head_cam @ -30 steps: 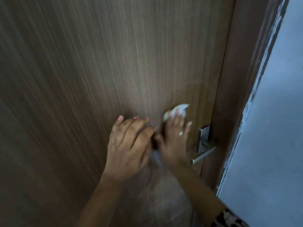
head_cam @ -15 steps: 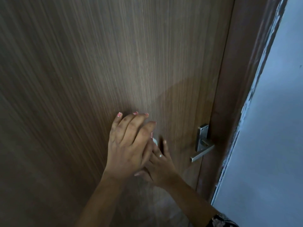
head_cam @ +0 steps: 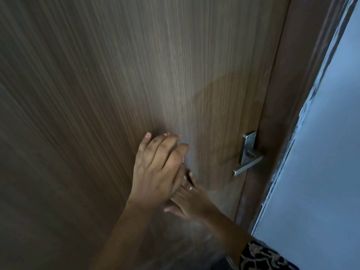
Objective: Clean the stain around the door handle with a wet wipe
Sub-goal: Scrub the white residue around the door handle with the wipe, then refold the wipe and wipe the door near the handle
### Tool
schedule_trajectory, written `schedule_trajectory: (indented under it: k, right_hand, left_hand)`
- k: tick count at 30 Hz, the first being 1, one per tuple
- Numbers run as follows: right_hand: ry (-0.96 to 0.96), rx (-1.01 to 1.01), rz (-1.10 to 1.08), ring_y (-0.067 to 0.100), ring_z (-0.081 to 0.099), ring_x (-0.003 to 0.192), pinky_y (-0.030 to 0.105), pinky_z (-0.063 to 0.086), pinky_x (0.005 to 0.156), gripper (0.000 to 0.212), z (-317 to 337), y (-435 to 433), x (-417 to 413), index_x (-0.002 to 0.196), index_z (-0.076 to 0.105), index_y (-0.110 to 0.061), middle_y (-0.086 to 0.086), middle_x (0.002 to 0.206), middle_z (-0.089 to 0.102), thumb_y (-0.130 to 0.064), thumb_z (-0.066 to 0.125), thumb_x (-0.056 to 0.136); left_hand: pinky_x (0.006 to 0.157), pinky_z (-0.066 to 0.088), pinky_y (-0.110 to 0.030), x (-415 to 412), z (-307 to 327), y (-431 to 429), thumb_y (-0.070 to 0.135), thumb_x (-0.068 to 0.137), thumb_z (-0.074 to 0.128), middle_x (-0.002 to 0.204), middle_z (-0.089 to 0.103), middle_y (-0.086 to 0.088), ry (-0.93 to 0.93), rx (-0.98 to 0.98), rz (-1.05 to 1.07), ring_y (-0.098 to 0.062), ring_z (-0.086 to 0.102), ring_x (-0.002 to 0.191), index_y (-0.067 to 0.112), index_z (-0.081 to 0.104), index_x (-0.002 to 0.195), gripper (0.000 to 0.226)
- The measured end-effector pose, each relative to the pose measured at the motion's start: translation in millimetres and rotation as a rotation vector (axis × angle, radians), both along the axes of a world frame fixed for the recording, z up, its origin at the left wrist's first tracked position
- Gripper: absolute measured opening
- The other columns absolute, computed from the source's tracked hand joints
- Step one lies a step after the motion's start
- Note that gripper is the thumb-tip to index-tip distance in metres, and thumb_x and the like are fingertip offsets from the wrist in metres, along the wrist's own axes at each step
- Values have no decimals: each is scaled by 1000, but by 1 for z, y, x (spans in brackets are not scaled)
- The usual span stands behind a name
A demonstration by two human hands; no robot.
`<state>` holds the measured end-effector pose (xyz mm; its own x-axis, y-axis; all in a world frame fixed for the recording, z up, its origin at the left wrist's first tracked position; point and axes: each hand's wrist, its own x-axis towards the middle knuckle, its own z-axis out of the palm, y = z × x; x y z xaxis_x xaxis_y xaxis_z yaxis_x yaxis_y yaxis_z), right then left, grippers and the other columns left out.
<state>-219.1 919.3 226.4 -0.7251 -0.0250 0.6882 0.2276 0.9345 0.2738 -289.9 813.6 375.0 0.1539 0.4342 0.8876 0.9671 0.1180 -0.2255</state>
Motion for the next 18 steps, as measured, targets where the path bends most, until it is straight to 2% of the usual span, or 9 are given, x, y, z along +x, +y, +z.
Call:
schedule_trajectory:
  k: [2, 3, 6, 8, 10, 12, 14, 16, 18]
  right_hand:
    - [-122, 9, -28, 23, 23, 140, 44, 5, 117, 63, -35, 4, 23, 147, 24, -25, -3, 149, 28, -57, 31, 94]
    - [-163, -31, -73, 22, 17, 144, 43, 3, 118, 65, -46, 8, 34, 150, 17, -24, -2, 153, 24, -57, 28, 95]
    - [-113, -379, -199, 20, 4, 147, 42, 15, 115, 65, -46, 12, 60, 151, 5, -22, 7, 154, 28, -52, 23, 97]
    - [155, -927, -204, 21, 33, 139, 42, 32, 110, 57, -15, -7, 69, 145, 29, -27, 7, 144, 47, -54, 31, 95]
    - [604, -1580, -79, 23, 61, 111, 39, 49, 92, 52, 25, -31, 71, 120, 59, -28, 8, 116, 68, -63, 41, 87]
    - [886, -2045, 140, 25, 68, 97, 37, 54, 85, 51, 54, -42, 74, 105, 70, -14, 10, 102, 72, -55, 47, 83]
    - [943, -2434, 507, 23, 72, 90, 32, 59, 76, 48, 69, -42, 81, 91, 77, -6, 12, 97, 74, -45, 50, 82]
    - [852, -2646, 804, 30, 68, 103, 37, 58, 81, 51, 79, -40, 85, 105, 71, 4, 22, 116, 66, -39, 65, 77]
    - [763, -2730, 956, 37, 61, 112, 44, 56, 85, 71, 83, -37, 88, 120, 58, 11, 29, 130, 54, -28, 84, 67]
  left_hand:
    - [112, 27, -44, 0, -1, -2, 18, 88, 53, 122, 49, -1, 8, 12, 1, -22, 49, 115, 18, 52, 114, 25]
    - [112, 27, -44, -1, -1, -4, 18, 88, 53, 121, 49, -1, 6, 12, -1, -22, 50, 114, 18, 53, 113, 25]
    - [113, 27, -45, -4, -7, -11, 17, 87, 55, 122, 49, -1, -7, -11, 7, -23, 50, 114, 19, 53, 114, 27]
    - [111, 30, -44, -4, -12, -13, 16, 87, 54, 121, 50, -1, -23, -20, -1, -24, 51, 113, 18, 53, 114, 27]
    - [103, 38, -41, 0, -15, -14, 14, 87, 53, 119, 54, -2, -45, -42, -43, -23, 54, 110, 16, 54, 113, 26]
    - [91, 46, -36, 6, -20, -17, 12, 87, 52, 111, 61, -5, -122, -115, -121, -21, 56, 103, 13, 55, 112, 25]
    - [80, 50, -28, 15, -28, -22, 13, 89, 51, 101, 63, -1, -362, -220, -210, -14, 58, 95, 13, 55, 113, 24]
    - [77, 51, -19, 29, -35, -29, 21, 96, 52, 100, 63, 8, -750, -276, -251, -2, 60, 93, 20, 54, 116, 21]
    - [80, 52, -15, 44, -45, -31, 28, 95, 52, 101, 68, 12, -1170, -294, -268, 4, 63, 93, 28, 58, 111, 16]
